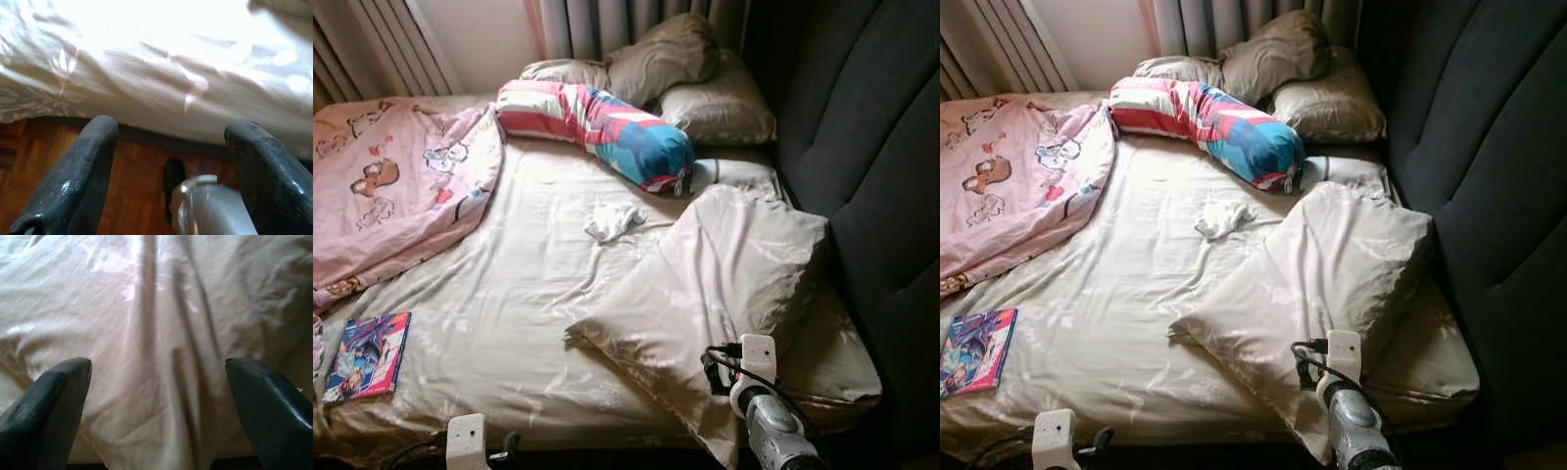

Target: Clean up the room

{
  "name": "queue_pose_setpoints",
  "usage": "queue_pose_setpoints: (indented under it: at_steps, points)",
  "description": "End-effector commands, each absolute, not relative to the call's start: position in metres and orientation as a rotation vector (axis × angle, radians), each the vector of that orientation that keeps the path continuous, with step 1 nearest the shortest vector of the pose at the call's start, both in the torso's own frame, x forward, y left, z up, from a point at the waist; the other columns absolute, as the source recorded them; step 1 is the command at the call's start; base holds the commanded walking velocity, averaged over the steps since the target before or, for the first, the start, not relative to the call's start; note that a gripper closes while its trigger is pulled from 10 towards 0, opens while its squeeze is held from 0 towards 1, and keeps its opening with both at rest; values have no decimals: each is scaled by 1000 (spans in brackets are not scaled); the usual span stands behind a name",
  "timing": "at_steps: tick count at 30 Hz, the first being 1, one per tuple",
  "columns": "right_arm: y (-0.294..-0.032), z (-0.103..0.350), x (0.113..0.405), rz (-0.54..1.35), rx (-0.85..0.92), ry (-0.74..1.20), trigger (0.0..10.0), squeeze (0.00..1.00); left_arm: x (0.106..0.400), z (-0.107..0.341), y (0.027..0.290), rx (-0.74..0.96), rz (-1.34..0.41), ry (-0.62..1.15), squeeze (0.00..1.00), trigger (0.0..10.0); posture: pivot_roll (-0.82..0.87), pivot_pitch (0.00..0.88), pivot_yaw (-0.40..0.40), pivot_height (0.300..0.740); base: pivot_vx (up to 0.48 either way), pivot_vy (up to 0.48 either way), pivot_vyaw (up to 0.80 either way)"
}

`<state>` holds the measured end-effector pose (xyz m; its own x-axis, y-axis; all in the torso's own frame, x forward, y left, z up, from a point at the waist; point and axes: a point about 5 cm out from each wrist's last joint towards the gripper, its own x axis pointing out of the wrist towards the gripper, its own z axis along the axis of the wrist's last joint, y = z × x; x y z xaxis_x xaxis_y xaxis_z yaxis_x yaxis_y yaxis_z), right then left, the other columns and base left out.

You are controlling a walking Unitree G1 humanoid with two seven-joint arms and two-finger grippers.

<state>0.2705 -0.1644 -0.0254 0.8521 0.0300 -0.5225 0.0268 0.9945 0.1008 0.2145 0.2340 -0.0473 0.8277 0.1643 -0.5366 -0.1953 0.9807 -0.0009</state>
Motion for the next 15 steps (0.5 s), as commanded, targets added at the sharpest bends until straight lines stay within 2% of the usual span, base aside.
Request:
queue_pose_setpoints:
  at_steps: [1,2,7,15]
  points:
    - [-162,-24,272,7,113,540,10000,0,256,-13,240,-27,183,407,0,10000,100,200,27,665,0,0,0]
    - [-161,-23,274,12,106,538,10000,0,266,-1,239,-15,179,332,0,10000,100,205,27,665,0,0,0]
    - [-162,-19,278,14,107,526,10000,0,282,21,236,7,181,188,0,10000,105,224,25,665,0,0,0]
    - [-165,-17,281,-11,88,533,10000,0,295,40,229,-6,144,101,0,10000,114,249,25,665,0,0,0]
